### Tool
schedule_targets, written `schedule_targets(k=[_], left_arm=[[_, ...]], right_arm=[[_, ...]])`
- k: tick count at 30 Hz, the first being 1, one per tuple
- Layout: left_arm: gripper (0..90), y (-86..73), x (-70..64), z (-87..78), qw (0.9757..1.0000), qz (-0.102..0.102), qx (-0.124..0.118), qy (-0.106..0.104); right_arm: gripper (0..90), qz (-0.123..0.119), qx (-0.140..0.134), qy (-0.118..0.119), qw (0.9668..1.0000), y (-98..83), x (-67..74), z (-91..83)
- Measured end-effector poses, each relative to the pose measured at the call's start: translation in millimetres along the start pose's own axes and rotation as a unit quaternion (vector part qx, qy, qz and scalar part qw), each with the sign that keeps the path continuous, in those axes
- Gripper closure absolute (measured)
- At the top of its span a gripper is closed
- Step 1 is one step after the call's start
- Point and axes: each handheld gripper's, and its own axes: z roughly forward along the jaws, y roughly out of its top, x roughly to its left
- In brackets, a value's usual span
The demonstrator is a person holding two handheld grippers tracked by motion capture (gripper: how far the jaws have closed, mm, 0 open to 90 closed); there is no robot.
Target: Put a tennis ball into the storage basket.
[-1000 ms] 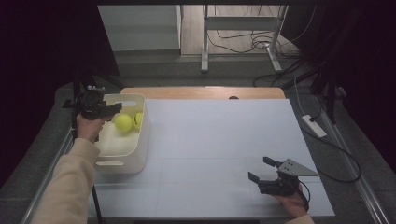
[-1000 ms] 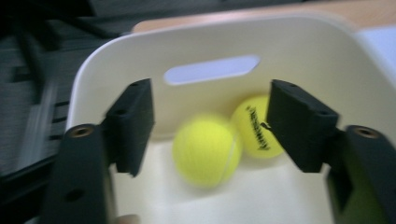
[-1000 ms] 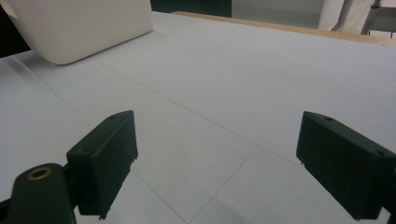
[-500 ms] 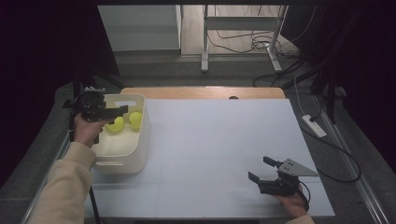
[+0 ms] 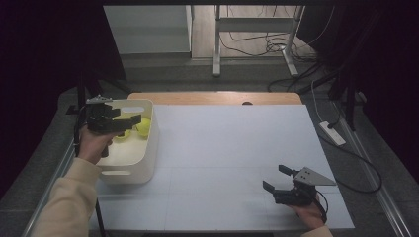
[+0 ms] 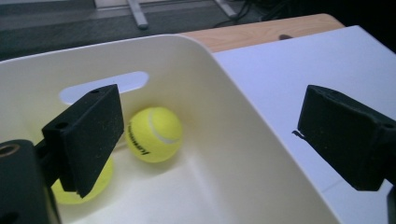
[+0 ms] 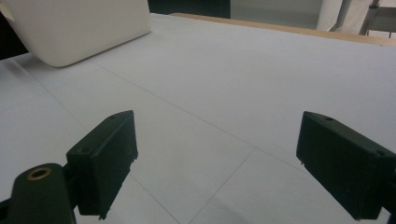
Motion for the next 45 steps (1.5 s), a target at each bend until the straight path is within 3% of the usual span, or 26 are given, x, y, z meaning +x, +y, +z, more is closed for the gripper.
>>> schedule_targets(k=[5,8,13,14,16,22,35,40,41,45], left_arm=[[8.4,-4.7,-11.2,-7.5,0.9994,0.011,-0.017,-0.028],[8.4,-6.2,-15.7,-9.1,0.999,0.018,-0.023,-0.035],[8.7,-11.7,-30.4,-15.1,0.9966,0.032,-0.037,-0.066],[8.7,-14.4,-38.0,-18.1,0.9954,0.042,-0.041,-0.076],[8.9,-15.4,-40.6,-19.3,0.995,0.044,-0.042,-0.079],[9.1,-26.3,-59.3,-26.0,0.9907,0.064,-0.047,-0.11],[9.5,-39.6,-85.2,-29.5,0.9826,0.093,-0.056,-0.15],[9.6,-48.6,-100.1,-27.9,0.9781,0.099,-0.058,-0.173],[9.6,-52.5,-105.8,-27.0,0.9762,0.105,-0.056,-0.181],[9.6,-60.4,-114.0,-25.7,0.975,0.108,-0.055,-0.186]], right_arm=[[12.5,-0.001,0.0,0.001,1.0,0.6,-0.5,2.1],[12.5,-0.001,-0.001,0.003,1.0,0.9,-0.2,2.2],[12.5,0.003,-0.002,0.004,1.0,0.6,-0.8,2.0],[12.5,0.002,0.001,0.006,1.0,0.6,-0.6,1.7],[12.5,0.0,0.001,0.006,1.0,0.7,-0.2,2.0],[12.5,-0.006,0.002,0.006,1.0,1.3,1.7,3.1],[12.5,-0.008,0.004,0.001,1.0,0.9,2.6,1.8],[12.5,-0.007,0.004,-0.001,1.0,0.7,3.1,0.9],[12.5,-0.008,0.003,-0.002,1.0,0.7,3.6,0.9],[12.5,-0.009,0.004,-0.001,1.0,0.8,5.0,0.5]])
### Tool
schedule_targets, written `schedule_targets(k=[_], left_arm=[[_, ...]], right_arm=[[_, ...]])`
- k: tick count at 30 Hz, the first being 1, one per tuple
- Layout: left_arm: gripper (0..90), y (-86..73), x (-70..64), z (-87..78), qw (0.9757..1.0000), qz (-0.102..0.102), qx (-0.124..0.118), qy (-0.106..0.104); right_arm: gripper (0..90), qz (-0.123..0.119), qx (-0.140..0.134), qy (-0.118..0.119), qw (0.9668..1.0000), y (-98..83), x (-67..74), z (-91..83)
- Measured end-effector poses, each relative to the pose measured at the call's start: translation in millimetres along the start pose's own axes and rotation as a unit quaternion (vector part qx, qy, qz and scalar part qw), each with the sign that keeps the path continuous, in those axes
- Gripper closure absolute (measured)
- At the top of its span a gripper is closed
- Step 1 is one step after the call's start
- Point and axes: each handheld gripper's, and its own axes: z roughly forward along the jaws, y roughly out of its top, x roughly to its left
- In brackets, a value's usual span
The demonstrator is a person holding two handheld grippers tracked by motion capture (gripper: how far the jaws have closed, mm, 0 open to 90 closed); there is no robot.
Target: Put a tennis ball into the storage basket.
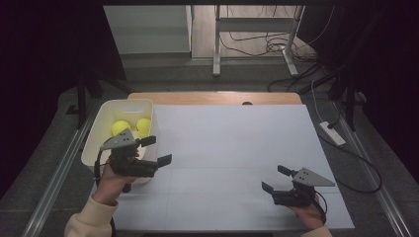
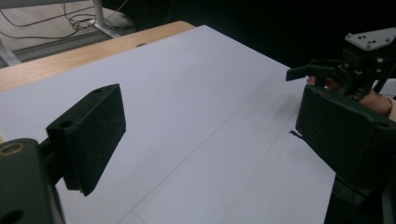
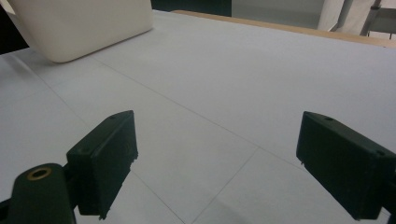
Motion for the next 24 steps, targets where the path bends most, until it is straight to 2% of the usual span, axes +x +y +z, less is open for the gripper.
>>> schedule_targets(k=[4,9,13,19,24], left_arm=[[9.6,-10.1,-10.4,2.4,0.9999,0.008,-0.001,-0.007],[9.7,-19.1,-21.6,8.9,0.9994,0.023,0.008,-0.025],[9.8,-27.3,-26.8,16.1,0.9992,0.026,0.018,-0.025],[9.7,-41.2,-29.8,22.7,0.9988,0.033,0.031,-0.019],[9.7,-60.1,-25.0,26.8,0.9986,0.03,0.037,-0.021]], right_arm=[[12.6,-0.001,0.001,0.0,1.0,0.1,0.6,-0.5],[12.6,-0.001,0.001,0.0,1.0,0.1,1.0,-0.2],[12.6,-0.001,0.001,0.001,1.0,0.0,0.7,-0.5],[12.6,-0.001,0.0,0.001,1.0,-0.3,0.6,-1.5],[12.6,0.0,0.0,0.001,1.0,-0.5,0.4,-1.6]])
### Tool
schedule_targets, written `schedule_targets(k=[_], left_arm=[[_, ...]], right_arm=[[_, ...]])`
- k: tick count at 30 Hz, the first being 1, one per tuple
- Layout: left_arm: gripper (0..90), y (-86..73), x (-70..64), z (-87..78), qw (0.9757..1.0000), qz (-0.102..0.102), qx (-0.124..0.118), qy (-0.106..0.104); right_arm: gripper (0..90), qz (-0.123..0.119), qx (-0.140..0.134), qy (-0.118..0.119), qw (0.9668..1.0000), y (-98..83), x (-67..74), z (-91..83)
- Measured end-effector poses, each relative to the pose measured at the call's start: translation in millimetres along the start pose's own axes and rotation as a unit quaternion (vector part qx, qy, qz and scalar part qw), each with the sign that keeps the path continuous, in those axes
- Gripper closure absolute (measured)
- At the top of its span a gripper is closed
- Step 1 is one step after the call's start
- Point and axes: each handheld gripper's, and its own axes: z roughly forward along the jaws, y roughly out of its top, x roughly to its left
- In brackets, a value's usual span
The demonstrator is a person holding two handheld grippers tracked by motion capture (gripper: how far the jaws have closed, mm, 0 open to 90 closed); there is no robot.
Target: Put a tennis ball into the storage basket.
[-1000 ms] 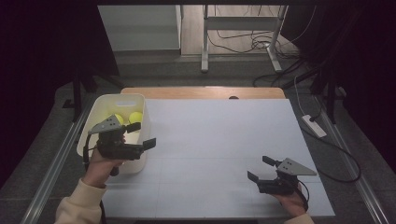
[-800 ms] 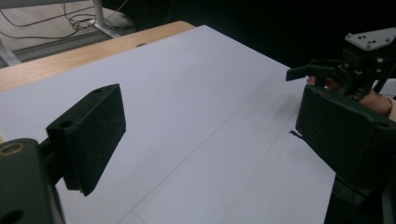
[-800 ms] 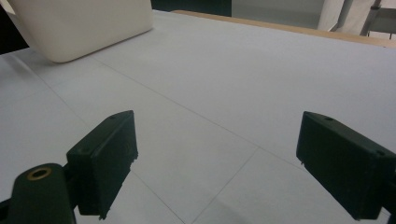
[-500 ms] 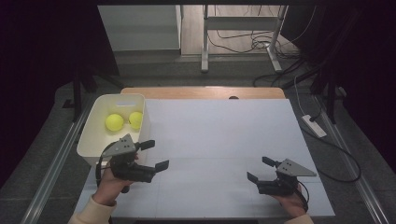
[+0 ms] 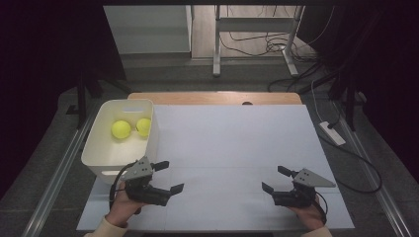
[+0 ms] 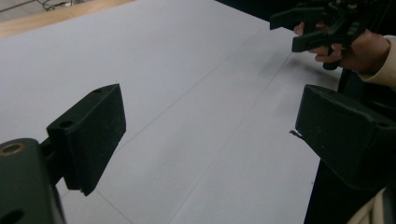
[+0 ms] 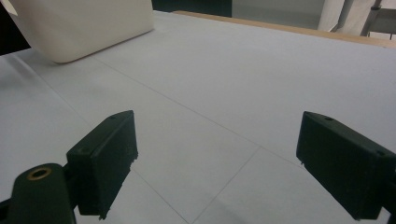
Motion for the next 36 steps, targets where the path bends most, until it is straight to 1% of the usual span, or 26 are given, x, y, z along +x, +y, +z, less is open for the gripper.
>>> schedule_targets(k=[2,5,6,9,11,13,14,17,21,27,32,36], left_arm=[[9.7,-7.3,1.6,3.0,1.0,0.003,0.005,0.003],[9.7,-20.0,5.8,10.2,0.9998,-0.003,0.019,-0.003],[9.7,-24.7,6.1,12.5,0.9997,0.002,0.025,-0.001],[9.7,-33.8,7.6,17.2,0.9995,0.001,0.031,-0.009],[9.6,-39.8,9.2,21.1,0.9993,0.001,0.037,-0.006],[9.6,-43.4,10.8,23.1,0.9993,0.005,0.037,-0.002],[9.6,-44.4,11.8,23.6,0.9993,0.006,0.036,0.001],[9.6,-48.1,15.6,25.0,0.9995,-0.002,0.032,-0.001],[9.5,-50.8,16.9,26.3,0.9994,-0.001,0.034,0.001],[9.5,-51.1,18.8,25.8,0.9996,-0.003,0.027,0.004],[9.4,-50.7,18.4,26.2,0.9997,-0.003,0.025,0.001],[9.4,-49.4,18.2,25.7,0.9998,-0.003,0.021,0.002]], right_arm=[[12.6,0.0,0.001,0.001,1.0,-0.3,0.2,0.4],[12.5,-0.001,0.0,0.003,1.0,-0.5,1.3,0.7],[12.5,-0.002,0.001,0.004,1.0,-0.4,1.6,0.4],[12.5,-0.004,0.002,0.006,1.0,-1.1,1.9,0.2],[12.5,-0.003,0.003,0.007,1.0,-1.7,1.5,0.5],[12.5,-0.003,0.003,0.009,1.0,-2.1,1.2,0.2],[12.5,-0.003,0.004,0.011,0.9999,-2.4,1.6,-0.1],[12.5,-0.005,0.009,0.021,0.9997,-4.1,2.8,-0.3],[12.5,-0.007,0.02,0.03,0.9993,-6.0,3.6,-1.3],[12.5,-0.002,0.029,0.031,0.9991,-8.5,2.6,-1.8],[12.5,-0.002,0.032,0.033,0.999,-9.1,2.3,-2.3],[12.5,-0.006,0.034,0.035,0.9988,-9.3,2.5,-1.7]])
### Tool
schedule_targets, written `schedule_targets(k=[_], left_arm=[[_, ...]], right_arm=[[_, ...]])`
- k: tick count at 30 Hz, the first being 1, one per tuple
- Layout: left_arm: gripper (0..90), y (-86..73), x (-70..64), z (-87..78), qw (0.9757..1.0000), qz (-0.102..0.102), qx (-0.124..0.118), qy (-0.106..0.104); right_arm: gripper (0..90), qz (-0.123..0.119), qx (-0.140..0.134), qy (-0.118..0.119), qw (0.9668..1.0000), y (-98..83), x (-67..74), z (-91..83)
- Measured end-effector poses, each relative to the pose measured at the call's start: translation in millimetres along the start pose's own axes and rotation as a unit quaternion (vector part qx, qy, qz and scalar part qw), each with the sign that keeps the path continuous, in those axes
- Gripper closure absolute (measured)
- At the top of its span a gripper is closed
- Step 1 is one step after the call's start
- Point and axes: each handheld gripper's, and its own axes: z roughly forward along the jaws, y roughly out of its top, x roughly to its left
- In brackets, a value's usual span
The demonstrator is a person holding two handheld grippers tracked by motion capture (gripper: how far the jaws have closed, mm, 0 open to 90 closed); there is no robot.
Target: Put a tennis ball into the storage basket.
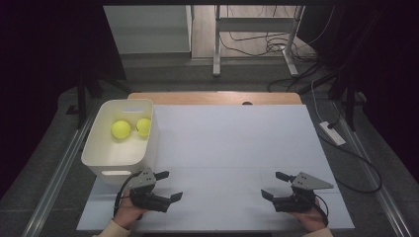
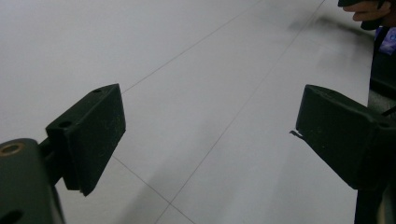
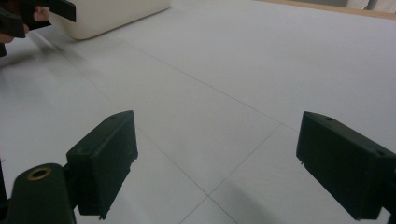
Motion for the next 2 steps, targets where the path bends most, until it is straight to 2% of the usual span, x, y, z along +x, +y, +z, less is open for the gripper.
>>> schedule_targets(k=[2], left_arm=[[9.4,0.7,0.0,-0.3,1.0,-0.002,-0.003,0.0]], right_arm=[[12.5,-0.004,0.004,0.0,1.0,-0.3,0.3,0.7]])
